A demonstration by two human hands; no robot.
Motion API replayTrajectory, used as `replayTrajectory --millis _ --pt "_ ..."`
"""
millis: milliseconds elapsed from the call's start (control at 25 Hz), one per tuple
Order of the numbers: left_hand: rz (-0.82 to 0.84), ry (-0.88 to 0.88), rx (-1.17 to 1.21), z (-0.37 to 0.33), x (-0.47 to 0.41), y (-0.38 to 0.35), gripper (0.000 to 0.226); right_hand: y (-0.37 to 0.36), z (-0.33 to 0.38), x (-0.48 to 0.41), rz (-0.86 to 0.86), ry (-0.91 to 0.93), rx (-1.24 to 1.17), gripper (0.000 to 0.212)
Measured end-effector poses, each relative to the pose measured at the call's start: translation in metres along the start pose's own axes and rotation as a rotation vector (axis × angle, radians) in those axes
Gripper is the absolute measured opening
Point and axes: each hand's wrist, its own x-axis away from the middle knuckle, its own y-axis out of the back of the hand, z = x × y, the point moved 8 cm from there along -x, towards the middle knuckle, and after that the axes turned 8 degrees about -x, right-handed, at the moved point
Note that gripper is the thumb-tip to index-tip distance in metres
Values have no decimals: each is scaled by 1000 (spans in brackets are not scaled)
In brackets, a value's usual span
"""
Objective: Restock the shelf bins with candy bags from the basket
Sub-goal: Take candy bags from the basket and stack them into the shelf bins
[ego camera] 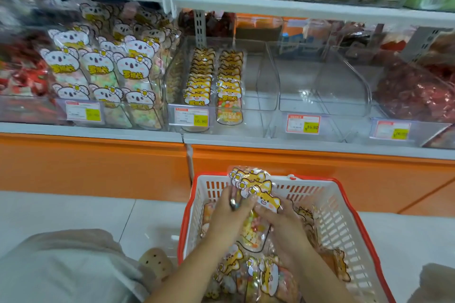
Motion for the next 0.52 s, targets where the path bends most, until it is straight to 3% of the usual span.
replayTrajectory --millis 80,240,360,440,520 --pt "-100 -86 -114 -20 5 8 66 -18 19 9 43 61 -8 55" --pt "-126 -187 -100 -62 0 34 51 -64 71 28 364 120 59 48" --pt "-145 -312 -130 -114 -5 59 39 -92 119 27 346 256 271 37" --pt "-139 -378 -172 -155 -14 77 43 -118 158 23 364 343 340 31" --pt "-152 -457 -261 -198 -26 101 39 -142 199 13 380 405 322 38"
